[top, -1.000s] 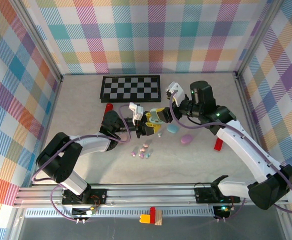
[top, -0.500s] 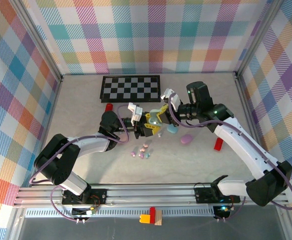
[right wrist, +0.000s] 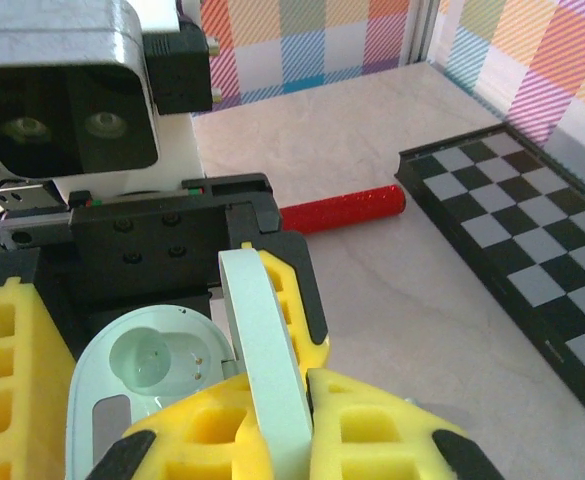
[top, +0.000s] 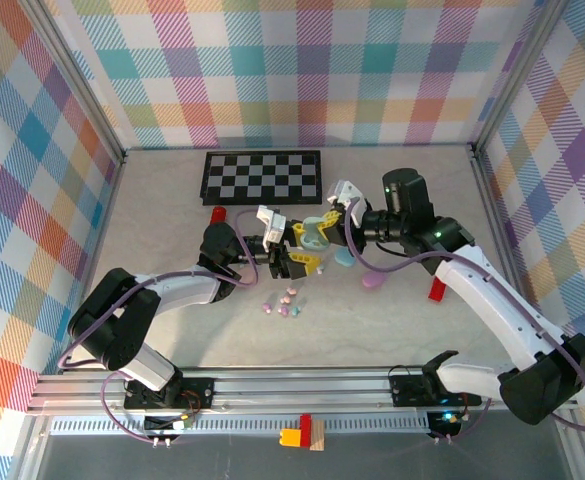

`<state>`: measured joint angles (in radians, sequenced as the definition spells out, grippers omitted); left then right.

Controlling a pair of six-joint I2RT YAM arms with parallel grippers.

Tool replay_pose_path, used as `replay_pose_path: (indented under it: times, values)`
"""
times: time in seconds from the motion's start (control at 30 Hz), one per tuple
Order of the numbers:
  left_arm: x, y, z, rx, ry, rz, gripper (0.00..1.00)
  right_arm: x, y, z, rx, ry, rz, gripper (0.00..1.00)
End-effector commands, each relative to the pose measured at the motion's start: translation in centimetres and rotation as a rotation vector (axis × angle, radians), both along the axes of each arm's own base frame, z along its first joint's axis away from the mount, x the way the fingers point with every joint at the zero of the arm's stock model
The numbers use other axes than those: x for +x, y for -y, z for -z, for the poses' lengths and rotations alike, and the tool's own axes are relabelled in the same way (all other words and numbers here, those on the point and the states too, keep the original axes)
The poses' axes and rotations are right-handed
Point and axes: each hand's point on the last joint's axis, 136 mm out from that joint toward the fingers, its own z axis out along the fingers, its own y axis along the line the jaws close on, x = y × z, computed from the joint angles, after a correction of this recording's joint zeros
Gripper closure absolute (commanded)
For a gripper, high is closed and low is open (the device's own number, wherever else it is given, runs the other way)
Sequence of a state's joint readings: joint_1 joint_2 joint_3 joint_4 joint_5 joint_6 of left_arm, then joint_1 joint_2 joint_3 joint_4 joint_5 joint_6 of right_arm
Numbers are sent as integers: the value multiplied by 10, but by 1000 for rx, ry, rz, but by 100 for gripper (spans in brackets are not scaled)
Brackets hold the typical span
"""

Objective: Insert the wireless bluetooth earbuds into the charging case

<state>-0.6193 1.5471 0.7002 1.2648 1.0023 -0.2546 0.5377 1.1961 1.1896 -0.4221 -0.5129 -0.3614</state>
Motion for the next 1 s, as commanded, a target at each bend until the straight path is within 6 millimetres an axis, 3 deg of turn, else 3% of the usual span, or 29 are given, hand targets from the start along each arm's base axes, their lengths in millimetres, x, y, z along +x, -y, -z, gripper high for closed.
replay_pose_path:
  times: [0.0,0.4,0.83,0.97]
  values:
    - [-5,0,-23,-49,71,24,39,0,-2,-9,15,75,-19,100]
    - [-1,3,-24,-51,32,20,44,5,-5,-2,-12,107,-4,100]
    - [1,4,-23,-49,28,20,65,3,-4,-1,-10,111,-3,100]
    - [2,4,-21,-49,32,11,68,3,-3,-6,8,116,8,100]
